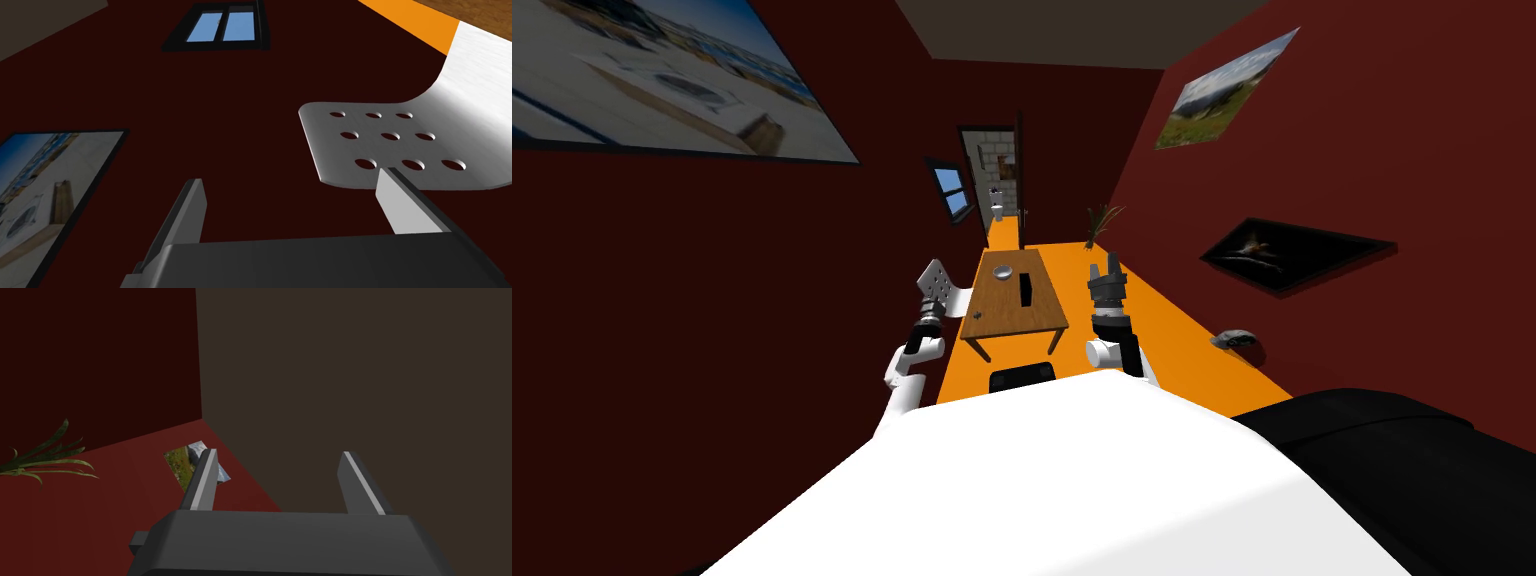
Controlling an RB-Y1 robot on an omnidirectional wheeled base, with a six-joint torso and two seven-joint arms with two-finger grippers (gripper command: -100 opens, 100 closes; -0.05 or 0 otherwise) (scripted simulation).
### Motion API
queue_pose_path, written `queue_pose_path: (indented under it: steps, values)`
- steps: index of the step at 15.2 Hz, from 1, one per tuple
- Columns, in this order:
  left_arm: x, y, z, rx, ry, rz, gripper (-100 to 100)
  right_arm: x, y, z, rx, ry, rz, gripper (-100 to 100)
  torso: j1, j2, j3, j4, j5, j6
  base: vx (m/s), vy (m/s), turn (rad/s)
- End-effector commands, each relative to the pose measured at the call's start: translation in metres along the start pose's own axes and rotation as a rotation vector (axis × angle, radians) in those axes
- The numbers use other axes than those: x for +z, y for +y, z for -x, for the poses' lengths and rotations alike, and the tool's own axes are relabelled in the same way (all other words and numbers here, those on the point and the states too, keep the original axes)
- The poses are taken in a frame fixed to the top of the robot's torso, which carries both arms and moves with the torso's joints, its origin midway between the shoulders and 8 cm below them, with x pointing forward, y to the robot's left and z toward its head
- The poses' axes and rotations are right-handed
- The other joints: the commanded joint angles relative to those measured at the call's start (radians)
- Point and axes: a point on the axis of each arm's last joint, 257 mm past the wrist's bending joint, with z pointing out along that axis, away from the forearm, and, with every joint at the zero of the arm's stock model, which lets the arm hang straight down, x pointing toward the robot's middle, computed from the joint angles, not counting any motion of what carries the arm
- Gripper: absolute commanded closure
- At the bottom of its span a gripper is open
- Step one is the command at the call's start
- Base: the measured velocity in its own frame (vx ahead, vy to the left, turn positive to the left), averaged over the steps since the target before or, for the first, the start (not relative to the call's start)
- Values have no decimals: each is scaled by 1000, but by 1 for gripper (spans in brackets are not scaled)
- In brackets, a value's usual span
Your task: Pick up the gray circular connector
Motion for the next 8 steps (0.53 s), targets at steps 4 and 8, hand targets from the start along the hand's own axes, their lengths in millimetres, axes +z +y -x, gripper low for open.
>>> queue_pose_path:
  steps: [4,8]
  values:
    - [7,30,10,-34,-31,81,-100,0,0,0,0,0,0,0,0,0,0,0,0,0,-2,7,-47]
    - [13,66,18,-86,-70,183,-100,0,0,0,0,0,0,0,0,0,0,0,0,0,1,8,-84]
